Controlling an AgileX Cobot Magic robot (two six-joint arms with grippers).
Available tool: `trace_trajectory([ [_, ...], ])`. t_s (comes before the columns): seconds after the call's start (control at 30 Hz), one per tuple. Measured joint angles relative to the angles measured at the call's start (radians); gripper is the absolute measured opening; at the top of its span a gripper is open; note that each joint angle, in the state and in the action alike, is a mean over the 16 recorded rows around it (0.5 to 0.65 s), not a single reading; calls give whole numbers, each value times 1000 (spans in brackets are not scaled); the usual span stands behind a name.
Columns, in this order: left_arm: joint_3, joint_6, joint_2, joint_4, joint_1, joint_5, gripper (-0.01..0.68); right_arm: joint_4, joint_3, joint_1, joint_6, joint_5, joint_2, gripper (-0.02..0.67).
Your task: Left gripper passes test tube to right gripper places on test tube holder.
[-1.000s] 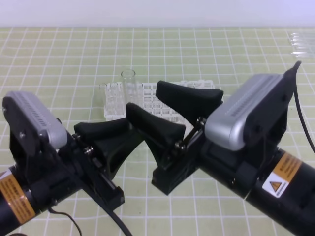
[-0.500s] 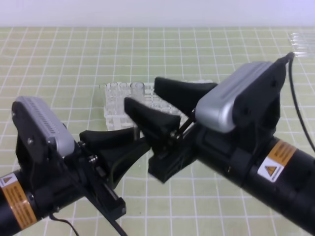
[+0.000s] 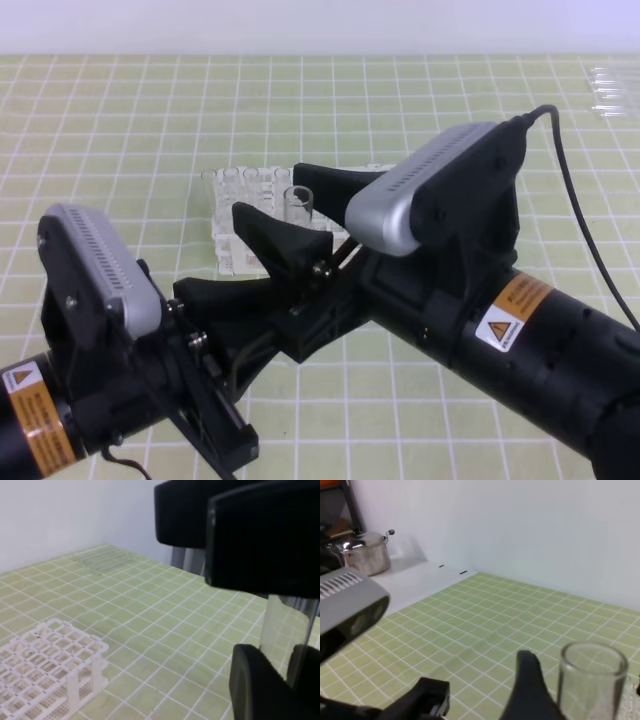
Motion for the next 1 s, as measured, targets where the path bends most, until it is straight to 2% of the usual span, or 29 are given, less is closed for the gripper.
trace_trajectory([
  [0.4, 0, -9, 1, -8, -1, -3, 69, 0, -5, 0, -1, -16, 15, 382],
  [0.53, 0, -9, 1, -12, -1, -5, 62, -1, -5, 0, -1, -21, 15, 358],
  [0.7, 0, -10, 1, -13, -1, -6, 69, -5, -5, 0, 0, -23, 15, 291],
  [0.9, 0, -11, 0, -18, 0, -11, 43, -10, -5, 2, 5, -23, 15, 186],
  [1.0, 0, -11, 0, -17, 0, -9, 56, -12, -5, 2, 7, -23, 15, 138],
])
